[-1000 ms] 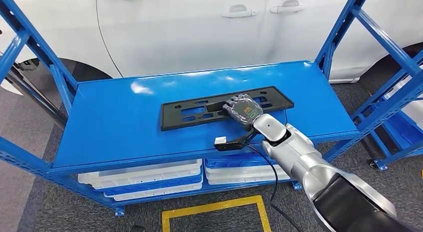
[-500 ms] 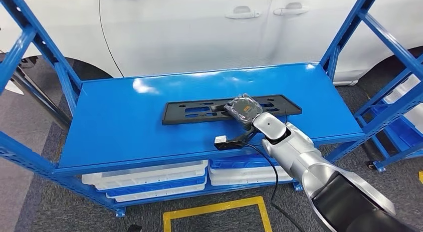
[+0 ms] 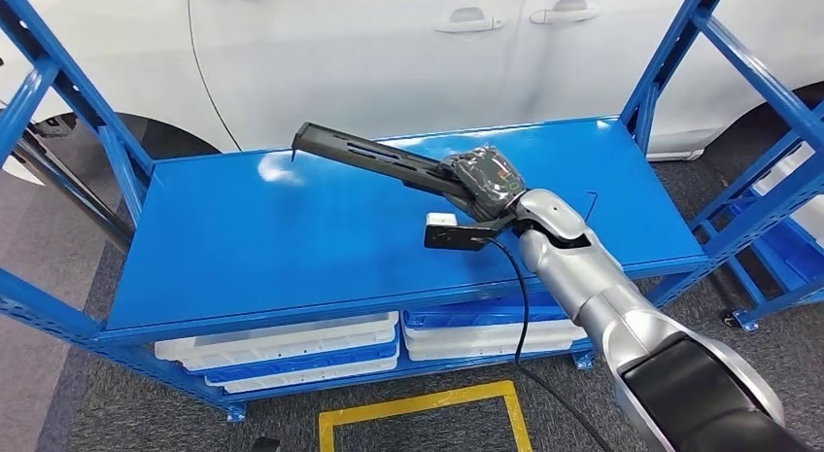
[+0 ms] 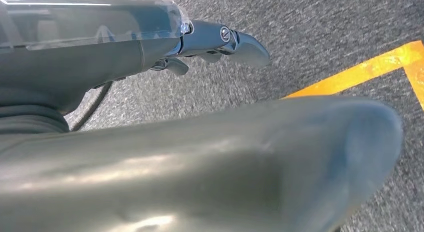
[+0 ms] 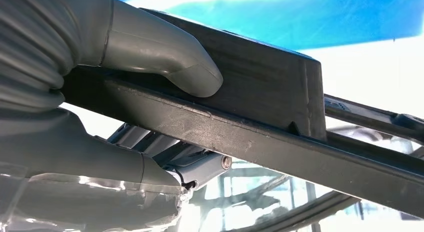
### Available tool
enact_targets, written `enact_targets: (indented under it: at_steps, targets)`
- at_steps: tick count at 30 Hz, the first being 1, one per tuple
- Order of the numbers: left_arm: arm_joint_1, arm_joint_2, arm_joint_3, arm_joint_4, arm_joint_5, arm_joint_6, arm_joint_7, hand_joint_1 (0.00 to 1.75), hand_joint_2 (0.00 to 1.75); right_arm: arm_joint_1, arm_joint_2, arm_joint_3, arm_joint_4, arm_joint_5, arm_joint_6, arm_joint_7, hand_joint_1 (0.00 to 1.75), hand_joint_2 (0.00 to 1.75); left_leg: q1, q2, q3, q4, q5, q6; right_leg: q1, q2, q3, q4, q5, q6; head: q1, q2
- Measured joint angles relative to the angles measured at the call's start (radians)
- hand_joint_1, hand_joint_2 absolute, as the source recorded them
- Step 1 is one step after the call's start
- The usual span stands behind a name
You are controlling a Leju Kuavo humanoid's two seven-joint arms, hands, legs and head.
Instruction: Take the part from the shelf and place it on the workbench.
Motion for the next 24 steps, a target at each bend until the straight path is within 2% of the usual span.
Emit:
enact_targets:
  at_steps: [1,3,4,5,6,8,9,10,11,13,15,16,18,19,20,21,22,24]
  targets:
    - [0.0,0.0,0.0,0.0,0.0,0.0,0.0,0.0,0.0,0.001,-0.001,-0.005,-0.009,-0.004,0.002,-0.003,1.75,1.75,0.0,0.0,-0.02,0.046,-0.027,-0.003,-0.002,-0.001,0.002,-0.003,0.001,-0.005,0.0,0.0]
    - [0.0,0.0,0.0,0.0,0.0,0.001,0.001,0.0,0.0,0.006,-0.002,-0.016,-0.026,-0.032,0.008,-0.019,1.75,1.75,0.001,0.001,-0.078,0.175,-0.087,-0.008,-0.001,0.0,0.003,-0.004,0.001,-0.01,0.0,0.0]
    - [0.0,0.0,0.0,0.0,0.0,0.001,0.001,0.0,0.0,0.012,-0.004,-0.022,-0.039,-0.058,0.014,-0.032,1.75,1.75,0.001,0.001,-0.102,0.224,-0.1,-0.01,-0.001,0.001,0.003,-0.003,0.0,-0.011,0.0,0.0]
    - [0.0,0.001,0.0,0.0,-0.001,0.002,0.002,0.0,0.0,0.019,-0.006,-0.03,-0.057,-0.09,0.023,-0.043,1.75,1.75,0.002,0.001,-0.113,0.241,-0.095,-0.012,-0.001,0.001,0.003,-0.002,-0.001,-0.01,0.0,0.0]
    - [-0.001,0.001,0.0,0.0,-0.001,0.003,0.004,0.0,0.0,0.026,-0.012,-0.04,-0.085,-0.127,0.036,-0.053,1.75,1.75,0.003,0.001,-0.105,0.22,-0.07,-0.013,-0.001,0.002,0.004,0.001,-0.003,-0.009,0.0,0.0]
    - [-0.003,0.002,0.0,0.0,-0.002,0.006,0.007,0.0,0.0,0.035,-0.029,-0.067,-0.157,-0.204,0.071,-0.064,1.75,1.75,0.006,0.001,-0.054,0.101,-0.001,-0.012,-0.002,0.003,0.003,0.011,-0.012,-0.001,0.0,0.0]
    - [-0.004,0.003,0.0,0.0,-0.002,0.007,0.008,0.0,0.0,0.038,-0.04,-0.082,-0.198,-0.24,0.089,-0.068,1.75,1.75,0.005,0.001,-0.027,0.043,0.021,-0.009,-0.001,0.003,0.001,0.018,-0.017,0.004,0.0,0.0]
    - [-0.004,0.003,0.0,0.0,-0.002,0.008,0.01,0.0,0.0,0.041,-0.05,-0.098,-0.237,-0.271,0.104,-0.07,1.75,1.75,0.005,0.0,-0.011,0.007,0.029,-0.004,0.001,0.002,-0.001,0.023,-0.02,0.009,0.0,0.0]
    - [-0.004,0.003,0.0,0.001,-0.001,0.009,0.011,0.0,0.0,0.047,-0.06,-0.113,-0.274,-0.298,0.119,-0.073,1.75,1.75,0.003,-0.001,-0.004,-0.006,0.025,0.0,0.003,0.002,-0.004,0.025,-0.021,0.013,0.0,0.0]
    - [-0.004,0.004,0.0,0.001,0.002,0.014,0.012,0.0,0.0,0.071,-0.078,-0.142,-0.352,-0.355,0.155,-0.086,1.75,1.75,0.002,-0.002,-0.002,-0.013,0.024,0.012,0.003,0.002,-0.005,0.025,-0.021,0.023,0.0,0.0]
    - [-0.004,0.005,0.001,0.001,0.005,0.019,0.012,0.0,0.0,0.105,-0.095,-0.17,-0.43,-0.421,0.2,-0.107,1.75,1.75,0.004,-0.002,0.003,-0.021,0.027,0.024,-0.001,0.001,-0.013,0.048,-0.041,0.033,0.0,0.0]
    - [-0.005,0.005,0.001,0.001,0.006,0.02,0.012,0.0,0.0,0.124,-0.101,-0.184,-0.468,-0.457,0.224,-0.12,1.75,1.75,0.006,-0.002,0.006,-0.025,0.027,0.03,-0.002,0.001,-0.03,0.087,-0.065,0.038,0.0,0.0]
    - [-0.006,0.005,0.002,0.001,0.007,0.022,0.012,0.0,0.0,0.174,-0.109,-0.212,-0.542,-0.521,0.267,-0.142,1.75,1.75,0.005,-0.001,0.008,-0.026,0.027,0.035,-0.004,0.002,-0.092,0.218,-0.123,0.044,0.0,0.0]
    - [-0.006,0.005,0.002,0.001,0.007,0.023,0.012,0.0,0.0,0.202,-0.113,-0.224,-0.576,-0.543,0.283,-0.149,1.75,1.75,0.005,-0.001,0.008,-0.026,0.026,0.036,-0.005,0.001,-0.122,0.276,-0.141,0.047,0.0,0.0]
    - [-0.005,0.005,0.002,0.001,0.007,0.023,0.012,0.0,0.0,0.228,-0.117,-0.234,-0.605,-0.556,0.292,-0.152,1.75,1.75,0.005,-0.002,0.008,-0.025,0.026,0.037,-0.005,0.001,-0.139,0.304,-0.141,0.047,0.0,0.0]
    - [-0.005,0.005,0.002,0.001,0.007,0.024,0.012,0.0,0.0,0.248,-0.12,-0.242,-0.63,-0.562,0.296,-0.154,1.75,1.75,0.005,-0.003,0.009,-0.025,0.025,0.037,-0.005,0.001,-0.136,0.29,-0.122,0.046,0.0,0.0]
    - [-0.004,0.005,0.003,0.001,0.007,0.024,0.012,0.0,0.0,0.262,-0.123,-0.249,-0.651,-0.564,0.297,-0.154,1.75,1.75,0.005,-0.003,0.01,-0.025,0.025,0.036,-0.005,0.001,-0.115,0.239,-0.089,0.043,0.0,0.0]
    - [-0.006,0.004,0.003,0.001,0.007,0.024,0.012,0.0,0.0,0.273,-0.128,-0.262,-0.686,-0.566,0.298,-0.154,1.75,1.75,0.002,-0.003,0.011,-0.024,0.023,0.032,-0.002,0.001,-0.049,0.097,-0.026,0.034,0.0,0.0]
